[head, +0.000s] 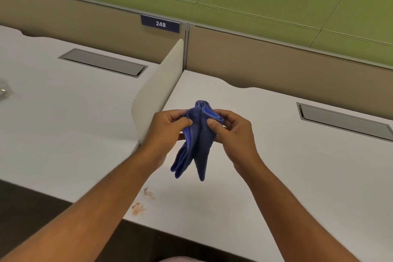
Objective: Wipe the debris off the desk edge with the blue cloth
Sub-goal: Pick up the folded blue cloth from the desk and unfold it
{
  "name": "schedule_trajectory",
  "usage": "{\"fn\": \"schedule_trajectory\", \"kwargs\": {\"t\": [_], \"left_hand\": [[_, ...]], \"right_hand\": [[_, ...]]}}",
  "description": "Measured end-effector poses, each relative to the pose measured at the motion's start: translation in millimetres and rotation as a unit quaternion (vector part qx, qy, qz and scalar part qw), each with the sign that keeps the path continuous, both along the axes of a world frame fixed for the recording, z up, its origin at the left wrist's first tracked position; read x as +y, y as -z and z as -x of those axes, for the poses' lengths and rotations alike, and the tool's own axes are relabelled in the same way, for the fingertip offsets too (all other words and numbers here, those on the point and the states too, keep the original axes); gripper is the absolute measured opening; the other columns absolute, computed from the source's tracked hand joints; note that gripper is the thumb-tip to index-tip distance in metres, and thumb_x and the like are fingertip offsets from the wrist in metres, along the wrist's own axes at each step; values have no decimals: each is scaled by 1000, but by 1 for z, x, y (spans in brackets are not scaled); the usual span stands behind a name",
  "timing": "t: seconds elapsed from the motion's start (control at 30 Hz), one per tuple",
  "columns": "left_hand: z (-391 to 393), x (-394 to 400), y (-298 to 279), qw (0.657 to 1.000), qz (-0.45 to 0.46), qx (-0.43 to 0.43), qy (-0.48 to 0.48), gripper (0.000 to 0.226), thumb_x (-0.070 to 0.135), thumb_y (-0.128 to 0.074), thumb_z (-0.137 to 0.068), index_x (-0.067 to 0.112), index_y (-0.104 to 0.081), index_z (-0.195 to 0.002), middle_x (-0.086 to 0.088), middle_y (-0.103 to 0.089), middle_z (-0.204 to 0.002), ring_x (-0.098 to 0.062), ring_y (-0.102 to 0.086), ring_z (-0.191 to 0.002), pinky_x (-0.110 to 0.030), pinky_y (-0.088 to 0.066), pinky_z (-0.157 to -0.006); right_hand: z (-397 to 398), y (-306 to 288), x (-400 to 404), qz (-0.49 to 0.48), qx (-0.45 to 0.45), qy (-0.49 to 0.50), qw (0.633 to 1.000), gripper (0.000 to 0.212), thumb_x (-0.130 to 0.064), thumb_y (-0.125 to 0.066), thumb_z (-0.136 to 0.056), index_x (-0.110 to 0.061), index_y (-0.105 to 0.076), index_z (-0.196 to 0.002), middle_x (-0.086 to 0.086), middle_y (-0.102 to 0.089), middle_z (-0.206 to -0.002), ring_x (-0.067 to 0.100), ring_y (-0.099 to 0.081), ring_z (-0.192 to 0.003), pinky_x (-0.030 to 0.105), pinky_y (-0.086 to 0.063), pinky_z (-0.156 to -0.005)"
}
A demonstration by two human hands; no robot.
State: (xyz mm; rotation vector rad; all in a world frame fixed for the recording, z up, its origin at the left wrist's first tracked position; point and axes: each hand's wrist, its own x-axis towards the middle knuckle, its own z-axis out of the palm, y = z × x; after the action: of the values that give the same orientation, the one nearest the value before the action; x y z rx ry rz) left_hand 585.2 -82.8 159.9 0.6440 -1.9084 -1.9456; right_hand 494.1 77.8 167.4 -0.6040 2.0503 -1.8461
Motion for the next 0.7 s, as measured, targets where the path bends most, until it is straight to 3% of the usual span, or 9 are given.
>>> {"fn": "schedule_trajectory", "kwargs": {"t": [0.2,0.33,0.47,0.6,0.7], "left_hand": [[-6,-46,3,995,-81,-22,-45,18,7,-61,-94,9,-79,-94,-6,-74,-79,-20,-67,-73,-28,-56,-62],[-7,-69,1,995,-98,-16,-26,25,3,-60,-91,12,-80,-81,-3,-75,-80,-17,-67,-79,-28,-55,-68],[-3,-86,3,995,-87,-34,30,23,9,-60,-95,-4,-73,-108,-15,-68,-101,-28,-61,-97,-37,-49,-79],[0,-96,-2,994,-94,-27,47,27,15,-70,-95,10,-75,-121,-9,-77,-114,-32,-70,-111,-32,-59,-73],[5,-93,-5,999,15,-46,-23,40,16,-78,-90,13,-68,-129,-7,-74,-120,-30,-69,-113,-38,-59,-88]], "right_hand": [[9,-7,-4,7,-117,27,993,18,-12,-66,-100,-13,-76,-115,8,-80,-113,21,-77,-101,31,-62,-77],[13,-11,-3,-13,-130,36,991,21,-10,-61,-100,-12,-77,-113,9,-80,-112,20,-72,-94,29,-57,-71],[12,-15,-6,-7,-125,45,991,20,-9,-60,-100,-10,-76,-113,6,-78,-103,20,-68,-90,29,-54,-69],[9,-20,-6,-1,-114,69,991,24,-9,-61,-100,-26,-71,-113,-3,-79,-89,16,-66,-82,27,-54,-64],[3,-24,-5,12,-111,83,990,25,-6,-61,-101,-26,-67,-114,1,-77,-83,17,-66,-78,23,-55,-59]]}}
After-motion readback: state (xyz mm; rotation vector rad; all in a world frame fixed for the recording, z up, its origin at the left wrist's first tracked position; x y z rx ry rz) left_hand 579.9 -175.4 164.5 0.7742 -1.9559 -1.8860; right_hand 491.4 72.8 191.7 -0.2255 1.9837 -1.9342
